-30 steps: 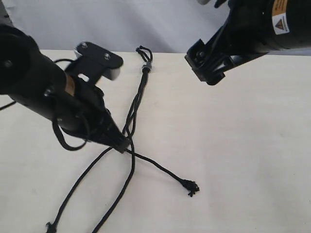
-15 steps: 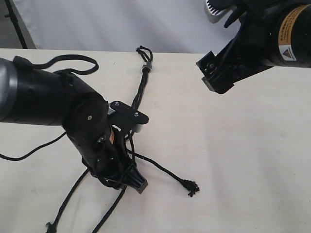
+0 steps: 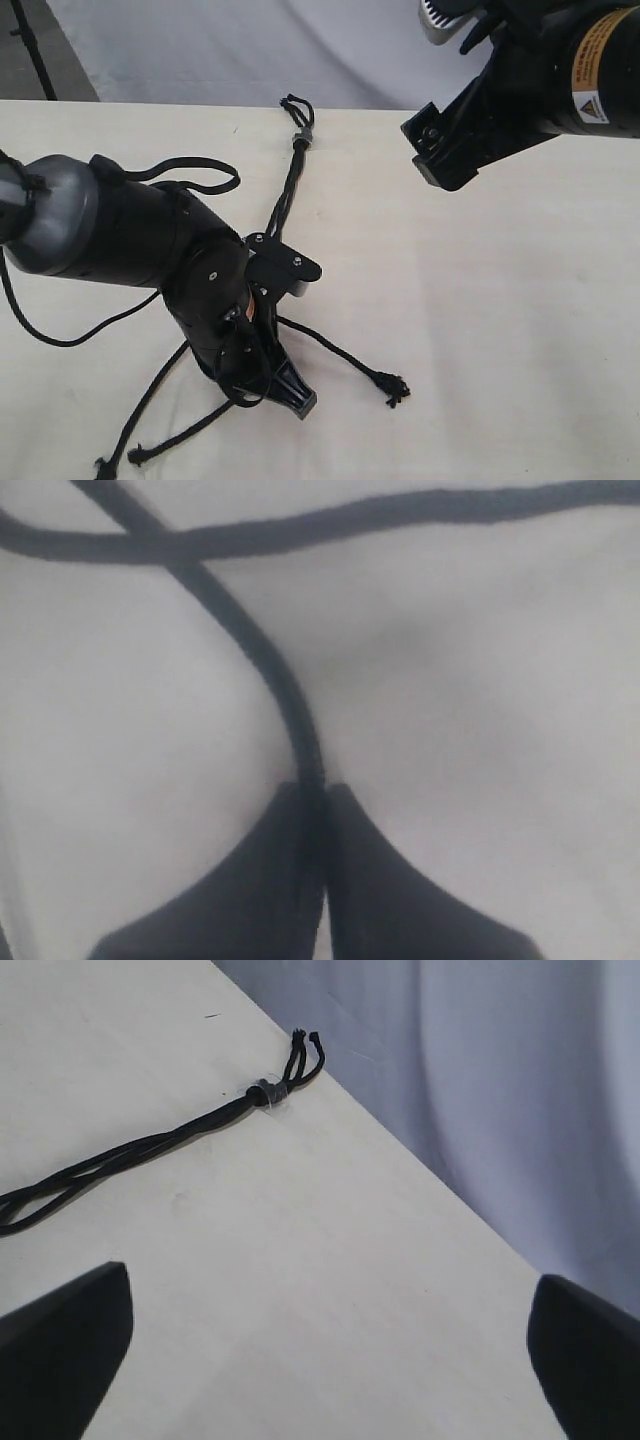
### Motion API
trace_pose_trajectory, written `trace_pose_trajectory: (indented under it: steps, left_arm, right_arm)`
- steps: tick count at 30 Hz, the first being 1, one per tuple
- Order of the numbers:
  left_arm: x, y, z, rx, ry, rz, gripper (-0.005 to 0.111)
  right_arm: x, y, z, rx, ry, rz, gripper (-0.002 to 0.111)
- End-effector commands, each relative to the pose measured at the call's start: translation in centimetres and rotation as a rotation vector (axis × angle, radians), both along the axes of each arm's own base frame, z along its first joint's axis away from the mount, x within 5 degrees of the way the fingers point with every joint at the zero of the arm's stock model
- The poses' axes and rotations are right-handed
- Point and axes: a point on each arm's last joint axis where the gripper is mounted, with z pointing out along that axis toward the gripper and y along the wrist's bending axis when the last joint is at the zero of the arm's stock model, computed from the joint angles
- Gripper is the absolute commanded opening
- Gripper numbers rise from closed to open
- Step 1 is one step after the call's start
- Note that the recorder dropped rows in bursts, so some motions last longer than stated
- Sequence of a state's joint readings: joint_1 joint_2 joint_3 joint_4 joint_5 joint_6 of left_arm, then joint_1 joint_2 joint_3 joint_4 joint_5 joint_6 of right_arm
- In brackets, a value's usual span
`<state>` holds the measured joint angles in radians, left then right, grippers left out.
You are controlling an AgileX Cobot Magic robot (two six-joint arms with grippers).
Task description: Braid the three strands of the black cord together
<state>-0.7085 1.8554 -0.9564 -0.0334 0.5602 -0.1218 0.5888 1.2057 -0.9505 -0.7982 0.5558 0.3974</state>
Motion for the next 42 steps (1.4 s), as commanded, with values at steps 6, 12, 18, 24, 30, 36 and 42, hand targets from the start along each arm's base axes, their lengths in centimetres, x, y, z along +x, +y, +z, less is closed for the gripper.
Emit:
trace_pose_trajectory:
  steps: [6,12,18,24,30,36,42]
  left_arm:
    - [-0.1,-0.1,-0.3,0.003,0.003,0.0,0.0]
    - [0.2,-0.2,1.3,-0.007,-0.023,-0.02,0.0]
    - [0.8,0.3,3.9,0.061,-0.093,-0.095,0.0]
    - [1.9,1.4,5.1,0.239,-0.211,-0.248,0.0]
    - [2.9,1.8,4.5,0.343,-0.298,-0.377,0.0]
    - [3.4,1.6,2.6,0.396,-0.302,-0.456,0.0]
    - [3.7,1.8,-0.4,0.428,-0.327,-0.581,0.0]
  right_arm:
    - [0.0,-0.2,0.1,0.011,-0.01,-0.011,0.1]
    - [0.0,-0.2,0.1,0.011,-0.01,-0.011,0.1]
    - [0.0,-0.2,0.1,0.013,-0.011,-0.009,0.1]
    - [0.0,-0.2,0.1,0.013,-0.011,-0.009,0.1]
    - [0.0,-0.2,0.1,0.013,-0.011,-0.009,0.1]
    - [0.0,-0.1,-0.1,0.014,-0.013,0.003,0.1]
    - [0.0,-0.1,-0.1,0.016,-0.014,0.005,0.1]
